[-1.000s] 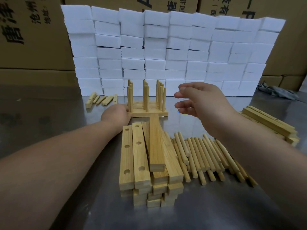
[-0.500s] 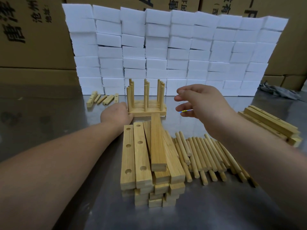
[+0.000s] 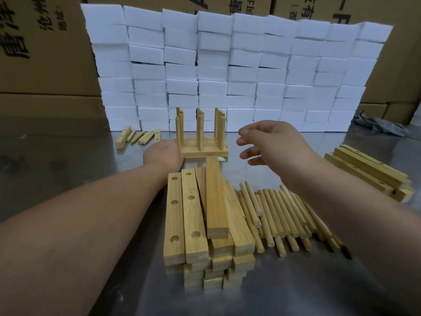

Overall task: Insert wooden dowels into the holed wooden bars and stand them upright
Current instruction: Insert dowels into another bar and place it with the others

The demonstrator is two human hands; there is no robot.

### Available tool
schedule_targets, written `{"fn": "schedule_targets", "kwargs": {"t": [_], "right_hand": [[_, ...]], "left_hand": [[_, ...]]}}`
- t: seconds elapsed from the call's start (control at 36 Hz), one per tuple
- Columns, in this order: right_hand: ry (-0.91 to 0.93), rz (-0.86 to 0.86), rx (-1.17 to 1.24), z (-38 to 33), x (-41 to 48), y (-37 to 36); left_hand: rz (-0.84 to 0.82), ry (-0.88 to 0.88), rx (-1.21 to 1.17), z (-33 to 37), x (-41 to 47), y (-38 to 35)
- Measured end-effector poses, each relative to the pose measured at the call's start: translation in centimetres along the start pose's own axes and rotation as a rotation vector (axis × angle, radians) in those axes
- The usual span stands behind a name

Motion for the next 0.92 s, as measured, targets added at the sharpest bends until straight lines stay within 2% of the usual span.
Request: {"fn": "schedule_targets", "kwargs": {"t": [0.11, 0.19, 0.28, 0.39, 0.47, 0.56, 0.64, 0.75, 0.92], "right_hand": [[0.003, -0.050, -0.099, 0.4, -0.1, -0.2], [0.065, -0.079, -0.280, 0.6, -0.1, -0.3], [0.126, -0.096, -0.438, 0.7, -0.2, -0.3], [0.149, -0.097, -0.529, 0.8, -0.2, -0.2], [0.146, -0.090, -0.581, 1.0, 0.0, -0.1], [0.144, -0.103, -0.696, 1.4, 0.2, 0.0], [0.117, -0.154, -0.823, 2.0, 0.3, -0.1], [0.064, -0.213, -0.939, 3.0, 0.1, -0.4], [0.031, -0.229, -1.030, 4.0, -0.1, -0.3]], "left_hand": [[0.009, 0.002, -0.021, 0.1, 0.2, -0.2], [0.008, 0.032, -0.041, 0.2, 0.0, 0.2], [0.044, 0.134, -0.129, 0.1, -0.6, 1.0], [0.089, 0.267, -0.278, -0.4, -1.5, 1.8], [0.088, 0.415, -0.445, -1.4, -2.3, 2.2], [0.037, 0.590, -0.736, -2.1, -2.9, 2.7], [-0.030, 0.683, -0.939, -2.1, -4.5, 3.4], [-0.114, 0.575, -1.137, -1.4, -7.1, 5.0], [-0.091, 0.448, -1.156, -0.4, -8.3, 6.6]]}}
Point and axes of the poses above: each hand's wrist, its own x-axis towards the middle knuckle, its own y-axis out of the back of the hand, z = x × y, the point moved 3 cm from there along x, towards the middle knuckle, and after that the axes turned 9 degrees about z, right-handed, at the moved point
